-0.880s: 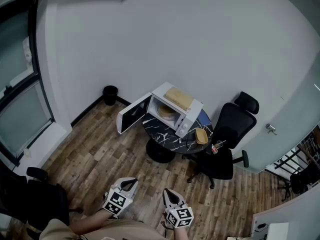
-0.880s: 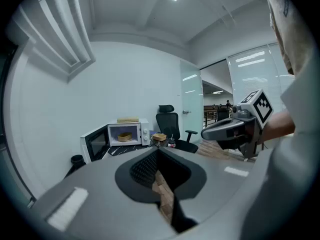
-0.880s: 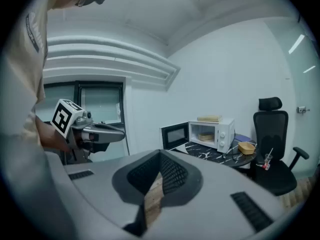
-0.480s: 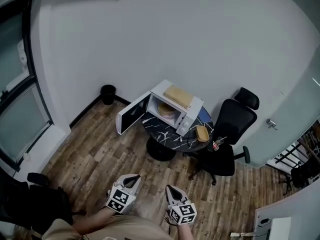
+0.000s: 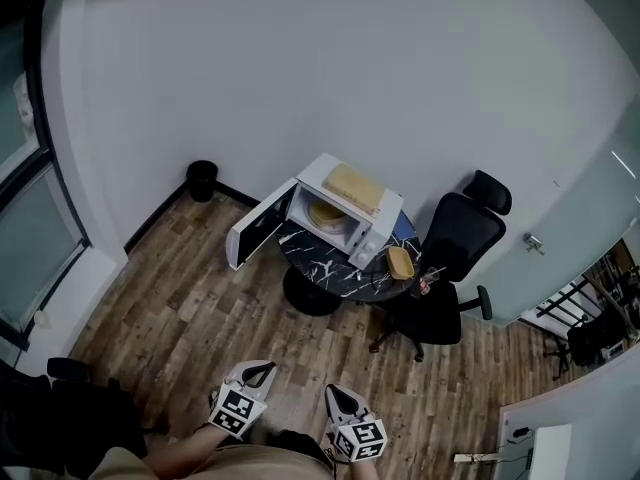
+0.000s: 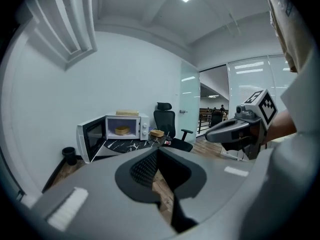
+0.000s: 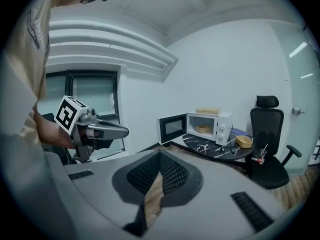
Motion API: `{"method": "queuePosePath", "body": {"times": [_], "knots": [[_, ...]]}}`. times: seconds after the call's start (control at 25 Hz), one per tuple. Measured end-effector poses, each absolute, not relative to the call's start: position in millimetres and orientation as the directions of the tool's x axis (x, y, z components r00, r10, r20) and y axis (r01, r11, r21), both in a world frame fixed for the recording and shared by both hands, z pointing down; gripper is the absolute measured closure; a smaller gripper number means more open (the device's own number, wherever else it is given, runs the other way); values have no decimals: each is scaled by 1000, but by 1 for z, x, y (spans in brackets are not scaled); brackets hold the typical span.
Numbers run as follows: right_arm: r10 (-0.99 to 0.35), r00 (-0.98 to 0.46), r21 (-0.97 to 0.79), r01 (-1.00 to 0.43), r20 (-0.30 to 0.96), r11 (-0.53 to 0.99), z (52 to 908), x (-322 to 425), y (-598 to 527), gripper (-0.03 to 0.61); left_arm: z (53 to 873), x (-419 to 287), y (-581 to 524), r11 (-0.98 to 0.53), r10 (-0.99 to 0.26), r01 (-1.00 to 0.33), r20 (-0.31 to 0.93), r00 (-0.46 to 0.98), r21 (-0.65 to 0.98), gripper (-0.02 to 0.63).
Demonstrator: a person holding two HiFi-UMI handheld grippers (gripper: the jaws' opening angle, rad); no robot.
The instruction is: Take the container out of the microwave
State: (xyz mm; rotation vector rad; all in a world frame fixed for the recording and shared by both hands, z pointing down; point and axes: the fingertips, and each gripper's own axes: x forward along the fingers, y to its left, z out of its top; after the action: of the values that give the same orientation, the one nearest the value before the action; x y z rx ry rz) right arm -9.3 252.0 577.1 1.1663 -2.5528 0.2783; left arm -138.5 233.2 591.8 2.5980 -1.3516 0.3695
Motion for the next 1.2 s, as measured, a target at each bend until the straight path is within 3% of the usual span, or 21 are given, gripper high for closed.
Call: {"method": "queuePosePath", "body": {"times": [0.2,0.52,1.2], "knots": [[-671,-622,-65,-751,403,657,595,-19,237,572,612,-156,216,-513,-794,-851,313,521,112,606],[-652,-680,-94,-713,336,695,595,-31,172,572,614,-166,178,-481,-808,-874,348,475,75,606],[-630,-735,-221,-677,251,702,620,51,27,572,581,-60,44,-562,-753,-827,425,502,-19,606]]}}
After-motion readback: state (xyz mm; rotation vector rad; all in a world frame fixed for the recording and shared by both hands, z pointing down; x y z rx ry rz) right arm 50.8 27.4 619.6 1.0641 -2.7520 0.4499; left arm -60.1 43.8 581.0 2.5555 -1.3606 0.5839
